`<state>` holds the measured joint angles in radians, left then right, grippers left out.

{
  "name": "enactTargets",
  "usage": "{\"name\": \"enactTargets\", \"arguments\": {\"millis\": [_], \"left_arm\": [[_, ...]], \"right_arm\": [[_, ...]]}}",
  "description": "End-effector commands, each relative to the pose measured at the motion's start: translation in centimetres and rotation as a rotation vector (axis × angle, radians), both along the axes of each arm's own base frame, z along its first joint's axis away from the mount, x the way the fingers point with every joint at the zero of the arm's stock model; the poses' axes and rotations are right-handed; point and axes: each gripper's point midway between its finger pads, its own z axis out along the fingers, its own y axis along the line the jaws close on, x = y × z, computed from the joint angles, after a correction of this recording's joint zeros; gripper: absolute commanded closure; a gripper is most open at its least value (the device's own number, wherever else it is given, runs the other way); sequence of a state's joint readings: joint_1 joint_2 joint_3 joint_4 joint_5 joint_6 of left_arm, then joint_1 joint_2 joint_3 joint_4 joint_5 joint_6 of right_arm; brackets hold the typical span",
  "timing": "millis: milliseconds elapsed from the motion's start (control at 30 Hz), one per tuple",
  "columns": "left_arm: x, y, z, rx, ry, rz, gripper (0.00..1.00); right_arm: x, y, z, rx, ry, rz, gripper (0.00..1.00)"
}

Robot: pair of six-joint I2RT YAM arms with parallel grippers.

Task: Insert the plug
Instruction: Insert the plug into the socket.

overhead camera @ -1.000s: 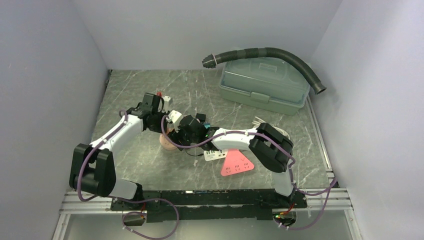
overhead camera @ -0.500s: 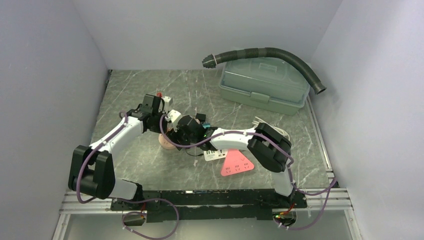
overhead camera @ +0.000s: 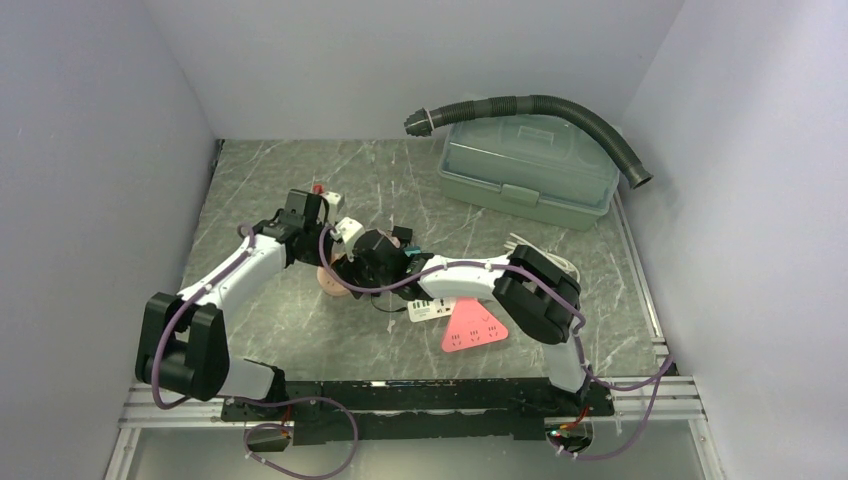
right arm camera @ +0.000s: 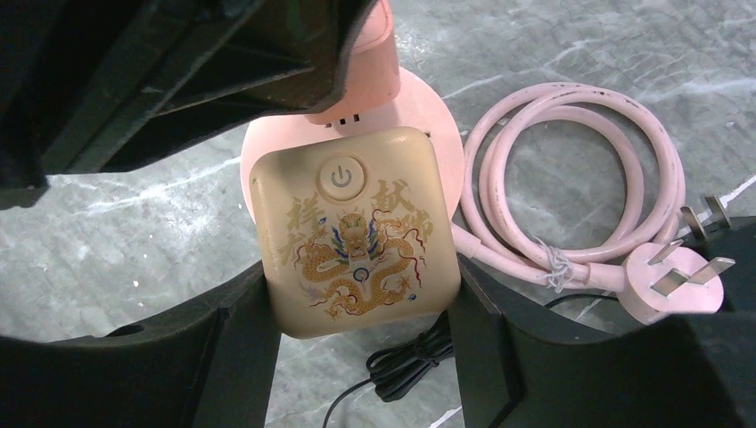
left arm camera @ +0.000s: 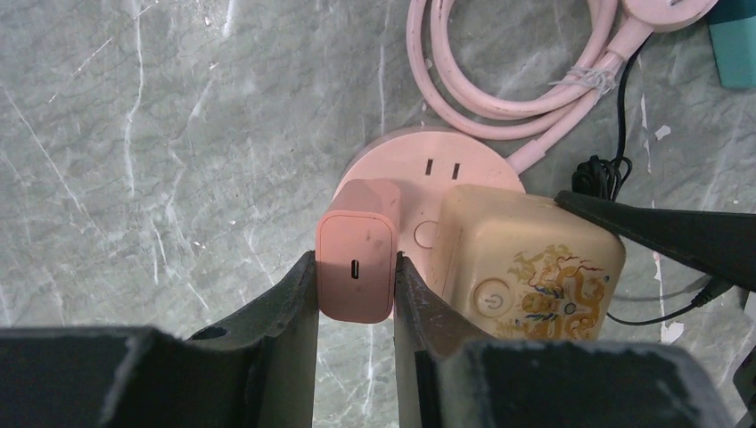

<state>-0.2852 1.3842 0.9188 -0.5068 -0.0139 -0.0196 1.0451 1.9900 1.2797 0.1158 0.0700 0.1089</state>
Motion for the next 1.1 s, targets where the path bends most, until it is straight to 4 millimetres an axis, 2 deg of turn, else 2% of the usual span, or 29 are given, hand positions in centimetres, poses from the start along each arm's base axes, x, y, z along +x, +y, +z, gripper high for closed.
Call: {"name": "enactTargets", "arguments": {"millis": [0,233,500,700,900,1067], "left_arm": [[-1.1,1.0,-0.6,0.036,0.024,0.014,1.00],[-1.2,0.2,-1.0,0.011,0.026,-0.052,1.00],[0.6,-1.2,-0.8,-0.041,0.005,-0.064,1.00],[-0.1,-0.8,-1.7,-0.023,0.018,-0.063,1.00],[0.1,-0.3,-2.2,0.004,0.015,-0.060,1.00],[-0.2,1.0,-2.7,0.071,0.009,-0.057,1.00]], "right_arm": [[2.6,-1.4,0.1,-0.011,-0.021,-0.113,0.39],[2.7,-1.2,0.2,0.003,-0.018,-0.116,0.39],[2.6,-0.9,0.0,0.012,-0.005,-0.110,0.40],[2.6,-1.1,-0.1,0.023,0.001,-0.115,0.40],[2.3,-1.0,-0.1,0.029,0.004,-0.096,0.40],[2.3,-1.3,-0.1,0.030,0.006,-0.104,0.40]]}}
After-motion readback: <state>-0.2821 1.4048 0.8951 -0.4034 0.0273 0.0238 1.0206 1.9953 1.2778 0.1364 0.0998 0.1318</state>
